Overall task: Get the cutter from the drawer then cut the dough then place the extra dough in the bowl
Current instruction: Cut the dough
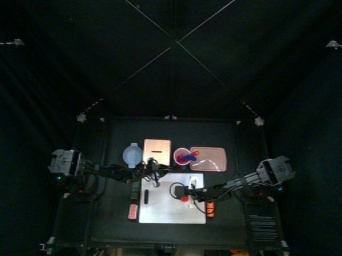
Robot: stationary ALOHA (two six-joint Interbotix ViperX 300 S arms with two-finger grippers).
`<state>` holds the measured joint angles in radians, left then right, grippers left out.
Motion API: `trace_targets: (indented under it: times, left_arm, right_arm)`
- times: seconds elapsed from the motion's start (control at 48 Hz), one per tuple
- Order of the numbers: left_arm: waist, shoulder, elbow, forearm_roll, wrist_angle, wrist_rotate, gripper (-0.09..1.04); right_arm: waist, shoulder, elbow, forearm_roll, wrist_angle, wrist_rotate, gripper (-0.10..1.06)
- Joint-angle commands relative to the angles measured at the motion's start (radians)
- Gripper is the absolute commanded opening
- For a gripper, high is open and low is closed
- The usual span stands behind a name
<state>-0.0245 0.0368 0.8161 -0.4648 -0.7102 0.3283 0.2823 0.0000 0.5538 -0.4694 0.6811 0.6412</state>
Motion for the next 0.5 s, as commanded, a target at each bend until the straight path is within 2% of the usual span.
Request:
trace_targets:
  times: [0.021,0.229,0.5]
  left_arm:
    - [0.0,-0.005,-0.011,-0.003,-0.005,0.002,0.6]
    - [0.002,-0.005,-0.011,-0.003,-0.005,0.002,0.6]
    - [0.005,-0.002,-0.011,-0.003,-0.005,0.0,0.6]
  right_arm:
    - [0.006,-0.012,-0.011,0.015,-0.014,0.003,0.62]
    - [-0.002,-0.043,-0.005,0.012,-0.02,-0.003,0.77]
    - [-0.037,-0.209,0.077,0.002,-0.144,0.003,0.77]
